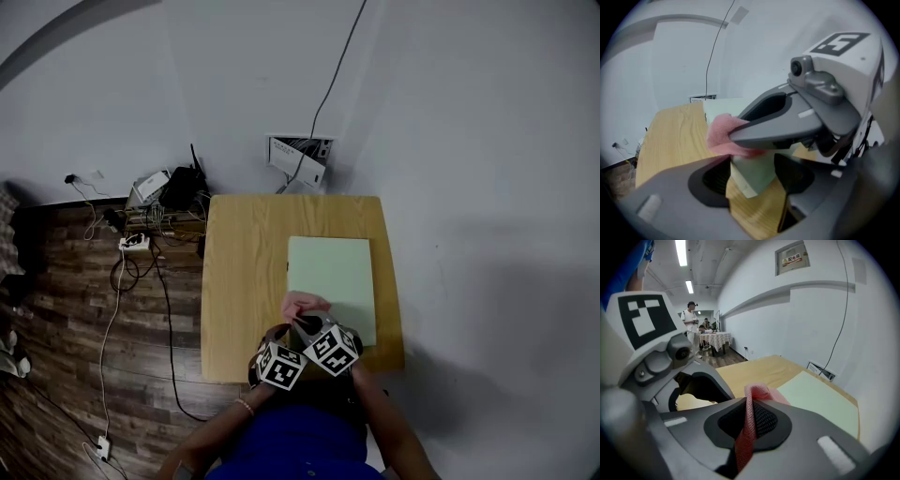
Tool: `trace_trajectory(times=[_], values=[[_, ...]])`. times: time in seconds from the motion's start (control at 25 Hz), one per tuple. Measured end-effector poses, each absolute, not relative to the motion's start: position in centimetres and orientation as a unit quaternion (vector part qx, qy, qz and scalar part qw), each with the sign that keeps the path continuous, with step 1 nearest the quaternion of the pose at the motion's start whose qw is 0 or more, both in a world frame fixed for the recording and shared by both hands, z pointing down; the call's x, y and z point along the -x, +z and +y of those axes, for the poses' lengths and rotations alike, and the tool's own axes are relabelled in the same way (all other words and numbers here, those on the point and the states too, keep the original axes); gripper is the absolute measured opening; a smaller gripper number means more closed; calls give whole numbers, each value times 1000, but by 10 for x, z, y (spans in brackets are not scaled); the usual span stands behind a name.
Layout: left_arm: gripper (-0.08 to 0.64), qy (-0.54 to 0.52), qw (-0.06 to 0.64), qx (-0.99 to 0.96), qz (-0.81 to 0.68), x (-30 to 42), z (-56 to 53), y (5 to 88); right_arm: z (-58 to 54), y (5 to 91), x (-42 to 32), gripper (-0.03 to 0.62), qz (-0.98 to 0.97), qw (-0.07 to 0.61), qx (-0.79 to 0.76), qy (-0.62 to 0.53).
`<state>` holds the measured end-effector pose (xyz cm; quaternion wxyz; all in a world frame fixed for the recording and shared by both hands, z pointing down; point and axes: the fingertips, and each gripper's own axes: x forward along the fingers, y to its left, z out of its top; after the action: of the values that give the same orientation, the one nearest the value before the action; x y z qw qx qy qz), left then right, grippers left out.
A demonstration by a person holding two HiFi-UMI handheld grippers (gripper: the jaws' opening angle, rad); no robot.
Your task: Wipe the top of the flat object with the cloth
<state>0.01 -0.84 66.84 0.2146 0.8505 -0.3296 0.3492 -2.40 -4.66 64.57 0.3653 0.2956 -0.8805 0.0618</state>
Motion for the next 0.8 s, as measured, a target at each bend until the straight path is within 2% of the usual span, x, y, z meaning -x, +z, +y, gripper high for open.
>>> trace_trajectory(times=[0.12, 0.8], values=[[291, 346, 219, -851, -330, 1, -8, 667, -47, 656, 27, 17, -877, 385, -281, 57], [291, 342, 221, -850, -334, 0, -9, 669, -46, 662, 15, 15, -886, 368, -266, 90]])
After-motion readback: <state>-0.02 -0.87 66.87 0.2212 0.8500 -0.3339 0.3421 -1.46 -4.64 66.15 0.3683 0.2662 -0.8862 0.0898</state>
